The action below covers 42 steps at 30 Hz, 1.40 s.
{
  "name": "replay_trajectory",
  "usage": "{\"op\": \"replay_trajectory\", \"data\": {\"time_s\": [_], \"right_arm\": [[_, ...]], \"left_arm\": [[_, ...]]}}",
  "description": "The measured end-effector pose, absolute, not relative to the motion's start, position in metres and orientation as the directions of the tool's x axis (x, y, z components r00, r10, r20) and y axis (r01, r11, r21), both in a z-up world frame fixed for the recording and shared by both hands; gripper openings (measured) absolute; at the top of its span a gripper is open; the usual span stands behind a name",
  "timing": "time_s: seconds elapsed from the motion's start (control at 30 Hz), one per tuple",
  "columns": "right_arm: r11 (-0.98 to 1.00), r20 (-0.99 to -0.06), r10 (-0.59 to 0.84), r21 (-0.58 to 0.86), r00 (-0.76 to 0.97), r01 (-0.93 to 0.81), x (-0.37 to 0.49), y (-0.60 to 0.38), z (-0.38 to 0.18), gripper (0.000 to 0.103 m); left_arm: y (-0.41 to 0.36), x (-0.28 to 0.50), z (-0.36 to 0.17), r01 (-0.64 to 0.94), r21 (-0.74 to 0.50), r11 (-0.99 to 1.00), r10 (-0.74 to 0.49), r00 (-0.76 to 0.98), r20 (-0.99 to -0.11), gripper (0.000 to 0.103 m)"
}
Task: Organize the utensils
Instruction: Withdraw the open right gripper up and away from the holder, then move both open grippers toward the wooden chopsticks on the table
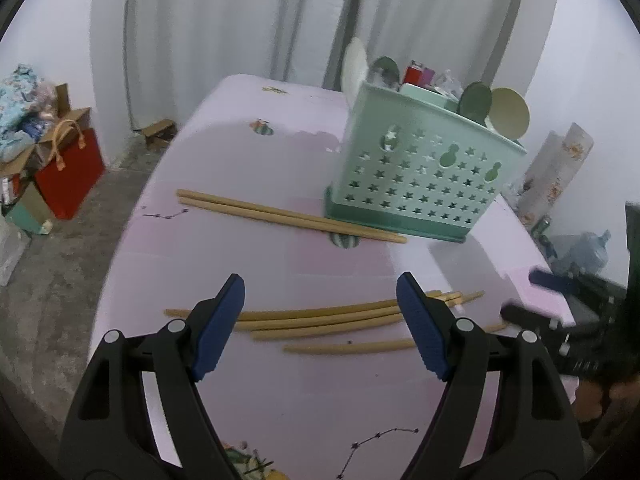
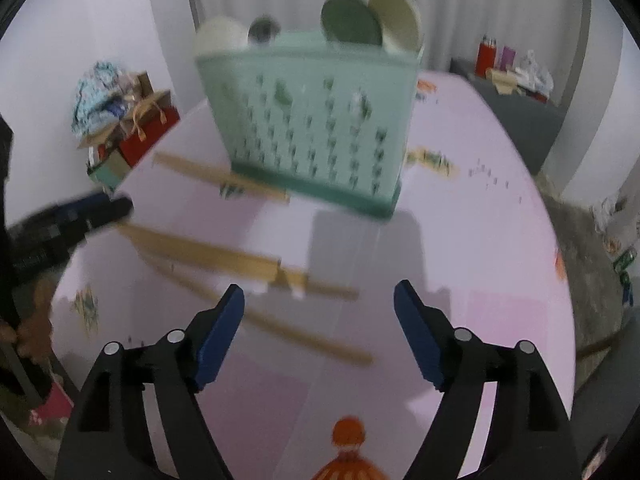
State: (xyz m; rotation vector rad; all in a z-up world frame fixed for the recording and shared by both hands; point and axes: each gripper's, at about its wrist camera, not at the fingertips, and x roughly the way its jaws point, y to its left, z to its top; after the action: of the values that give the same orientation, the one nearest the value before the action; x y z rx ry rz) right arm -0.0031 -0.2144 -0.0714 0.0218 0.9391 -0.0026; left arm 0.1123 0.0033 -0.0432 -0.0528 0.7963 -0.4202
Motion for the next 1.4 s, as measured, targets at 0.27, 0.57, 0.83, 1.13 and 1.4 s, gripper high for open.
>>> {"op": "replay_trajectory", "data": {"time_s": [0.27, 0.57, 0.83, 1.13, 1.4], "right_arm": [[0.999, -0.806, -0.008, -0.029, 0.591, -0.027, -0.012, -0.191, -0.077, 0.083], [1.0, -0.763, 0.003, 0.005, 0.646, 0.0, -0.009, -0.189, -0.073, 0.083], [0.998, -0.77, 0.034, 0.055, 0.638, 0.012, -0.007, -0.195, -0.082, 0.083], [0.998, -0.762, 0.032, 0.057, 0.647, 0.018, -0.003, -0.195, -0.081, 0.083], [0.997, -0.758, 0.023, 0.061, 0.652, 0.036, -0.003, -0.205, -0.079, 0.083]], "left_arm": [[0.034, 0.124, -0.043, 0.238, -0.292, 0.926, -0.377, 0.626, -0.683, 0.074], [0.06, 0.166, -0.044, 0.124, -0.441, 0.889, -0.424, 0.591, -0.686, 0.062], [0.043, 0.216, -0.042, 0.207, -0.295, 0.933, -0.359, 0.61, -0.706, 0.039], [-0.018, 0.26, -0.086, 0.387, 0.015, 0.922, -0.222, 0.56, -0.798, 0.019], [-0.027, 0.209, -0.091, 0.43, 0.016, 0.903, -0.255, 0.564, -0.786, 0.017]]}}
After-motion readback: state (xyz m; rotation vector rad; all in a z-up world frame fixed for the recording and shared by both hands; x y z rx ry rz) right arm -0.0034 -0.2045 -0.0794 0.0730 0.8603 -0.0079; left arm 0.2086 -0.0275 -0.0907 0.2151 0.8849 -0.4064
